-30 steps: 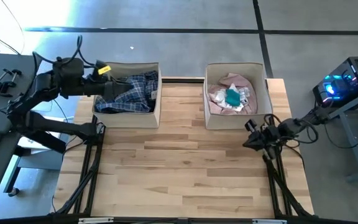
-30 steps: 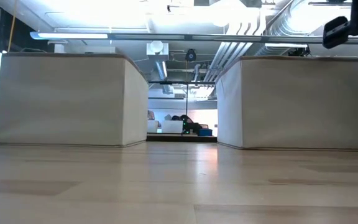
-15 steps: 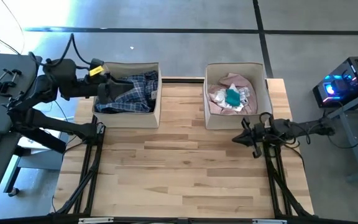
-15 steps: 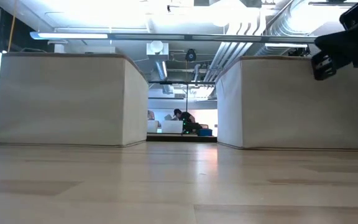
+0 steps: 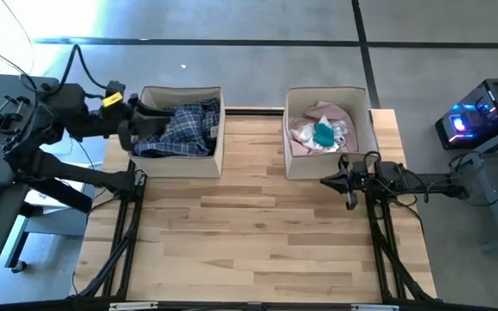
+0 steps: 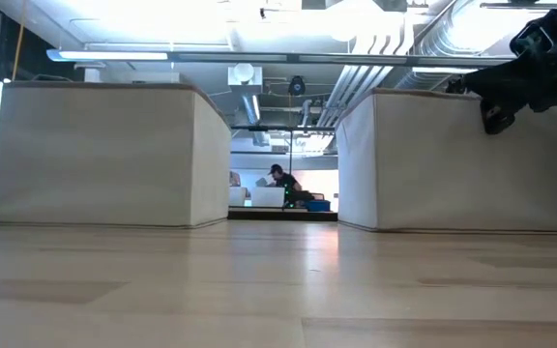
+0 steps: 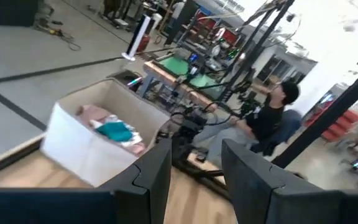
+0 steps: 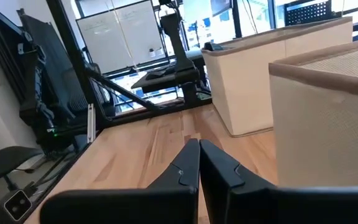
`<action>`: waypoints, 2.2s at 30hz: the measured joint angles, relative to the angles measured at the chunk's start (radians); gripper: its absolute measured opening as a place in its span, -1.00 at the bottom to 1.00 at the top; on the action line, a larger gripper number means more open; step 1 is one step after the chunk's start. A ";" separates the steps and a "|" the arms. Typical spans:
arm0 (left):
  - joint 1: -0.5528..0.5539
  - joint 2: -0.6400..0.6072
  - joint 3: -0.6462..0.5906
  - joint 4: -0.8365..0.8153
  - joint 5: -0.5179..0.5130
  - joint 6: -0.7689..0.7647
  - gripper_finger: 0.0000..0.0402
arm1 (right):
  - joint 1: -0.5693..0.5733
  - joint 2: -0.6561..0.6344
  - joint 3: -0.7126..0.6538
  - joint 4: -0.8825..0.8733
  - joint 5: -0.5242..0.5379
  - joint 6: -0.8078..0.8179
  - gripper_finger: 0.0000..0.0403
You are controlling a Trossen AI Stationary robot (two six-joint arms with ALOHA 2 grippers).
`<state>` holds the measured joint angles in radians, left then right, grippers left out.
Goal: Sort clothes
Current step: Return to Home Position
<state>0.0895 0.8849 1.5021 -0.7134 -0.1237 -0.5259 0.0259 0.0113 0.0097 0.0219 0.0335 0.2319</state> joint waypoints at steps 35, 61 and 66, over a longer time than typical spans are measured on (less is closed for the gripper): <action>-0.211 -0.336 -1.064 0.901 0.270 0.268 -1.00 | 0.001 0.001 0.000 -0.001 0.008 0.003 -1.00; 0.040 -0.211 -1.488 1.585 0.382 0.347 -1.00 | 0.001 0.001 0.000 -0.002 0.008 0.003 -1.00; 0.050 -0.340 -1.488 1.441 0.384 0.396 -1.00 | 0.001 0.005 0.000 -0.003 0.007 0.004 -1.00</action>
<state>0.1399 0.5447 0.0139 0.7279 0.2600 -0.1295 0.0269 0.0164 0.0093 0.0188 0.0406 0.2356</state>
